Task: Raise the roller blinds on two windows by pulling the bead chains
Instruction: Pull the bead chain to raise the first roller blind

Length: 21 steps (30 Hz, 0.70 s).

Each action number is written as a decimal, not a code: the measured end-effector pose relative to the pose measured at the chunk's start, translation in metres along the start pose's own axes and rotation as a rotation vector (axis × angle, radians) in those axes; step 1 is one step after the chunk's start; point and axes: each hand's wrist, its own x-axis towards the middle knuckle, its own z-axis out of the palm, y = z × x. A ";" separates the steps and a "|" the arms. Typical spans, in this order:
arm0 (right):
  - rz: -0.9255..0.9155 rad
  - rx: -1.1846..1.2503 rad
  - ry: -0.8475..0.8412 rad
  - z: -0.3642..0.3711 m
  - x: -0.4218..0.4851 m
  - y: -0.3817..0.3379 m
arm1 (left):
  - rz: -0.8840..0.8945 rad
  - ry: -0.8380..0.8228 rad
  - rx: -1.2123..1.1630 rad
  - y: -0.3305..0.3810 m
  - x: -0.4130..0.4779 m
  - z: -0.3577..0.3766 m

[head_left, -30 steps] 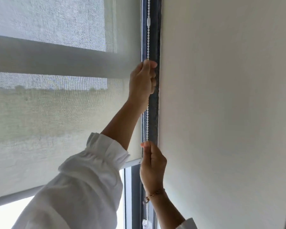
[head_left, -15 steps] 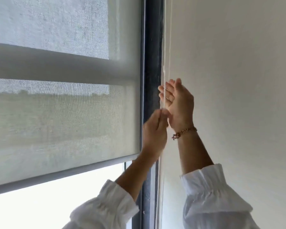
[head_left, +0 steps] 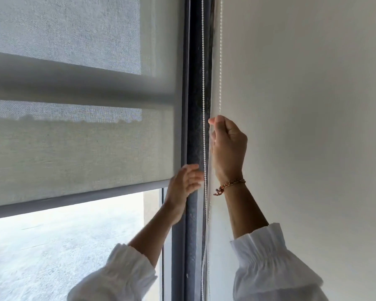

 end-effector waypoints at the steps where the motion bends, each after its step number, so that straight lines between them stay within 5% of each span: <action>1: -0.005 -0.022 0.006 -0.001 -0.008 0.005 | 0.011 0.033 -0.055 0.017 0.009 -0.003; 7: -0.116 -0.249 0.005 -0.010 -0.088 0.044 | 0.165 -0.005 -0.150 0.131 0.047 -0.002; 11: -0.201 -0.313 -0.069 -0.013 -0.135 0.065 | 0.167 0.006 -0.045 0.137 0.047 0.016; 17: 0.163 -0.105 -0.257 -0.014 -0.123 0.069 | 0.280 0.032 -0.390 0.117 0.030 0.012; 21: 0.278 0.048 -0.164 -0.007 -0.064 0.042 | 0.339 -0.006 -0.376 0.104 0.018 0.002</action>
